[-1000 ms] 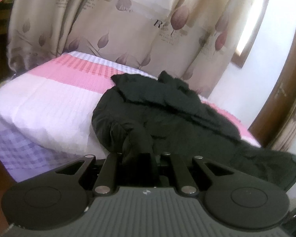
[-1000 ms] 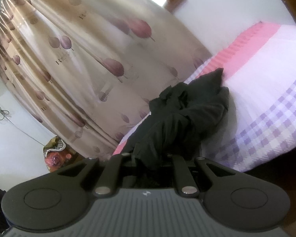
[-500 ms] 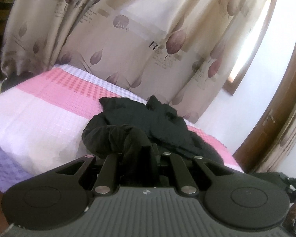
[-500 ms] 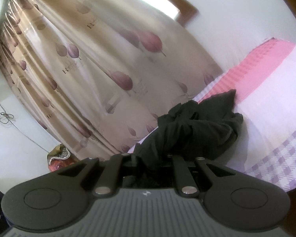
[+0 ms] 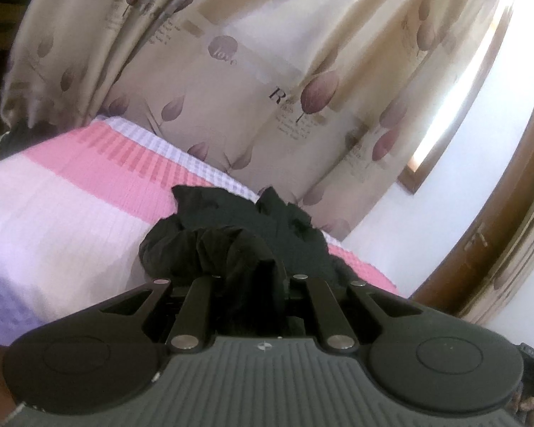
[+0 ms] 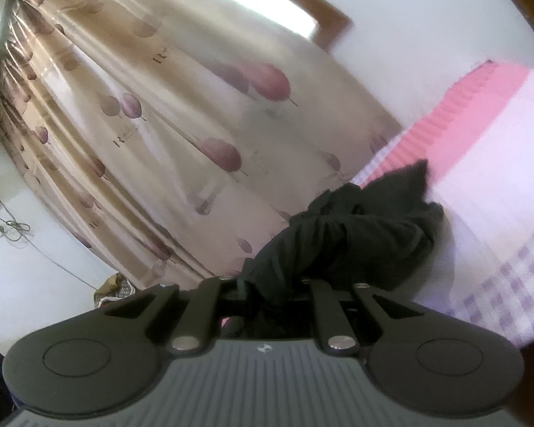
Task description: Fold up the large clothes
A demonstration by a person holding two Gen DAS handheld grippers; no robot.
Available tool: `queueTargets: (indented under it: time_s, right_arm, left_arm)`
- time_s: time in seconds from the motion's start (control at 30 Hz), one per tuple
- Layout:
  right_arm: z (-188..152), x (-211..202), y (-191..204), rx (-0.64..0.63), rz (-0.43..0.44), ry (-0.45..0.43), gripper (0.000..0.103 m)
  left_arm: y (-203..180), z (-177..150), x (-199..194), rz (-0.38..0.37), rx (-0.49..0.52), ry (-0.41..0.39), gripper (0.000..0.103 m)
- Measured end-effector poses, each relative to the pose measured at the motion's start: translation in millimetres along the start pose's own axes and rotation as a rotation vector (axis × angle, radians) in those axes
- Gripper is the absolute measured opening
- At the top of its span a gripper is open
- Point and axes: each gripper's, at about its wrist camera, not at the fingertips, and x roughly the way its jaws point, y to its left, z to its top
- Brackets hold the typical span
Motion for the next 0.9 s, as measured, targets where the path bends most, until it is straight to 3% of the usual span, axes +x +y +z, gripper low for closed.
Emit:
queueTargets:
  time_s: [0.5,0.9]
  right_arm:
    - [77.4,75.4,-2.9,0.033,-0.016,-0.046,0.011]
    - [119.9,160.0,-28.4,0.072,-0.118,-0.041,0.011]
  left_arm:
    - [-8.4,57.4,59.5,0.023,-0.037,-0.075,0.013]
    - [-8.0,88.5,136.2,0.091,-0.064,-0.088,0.015]
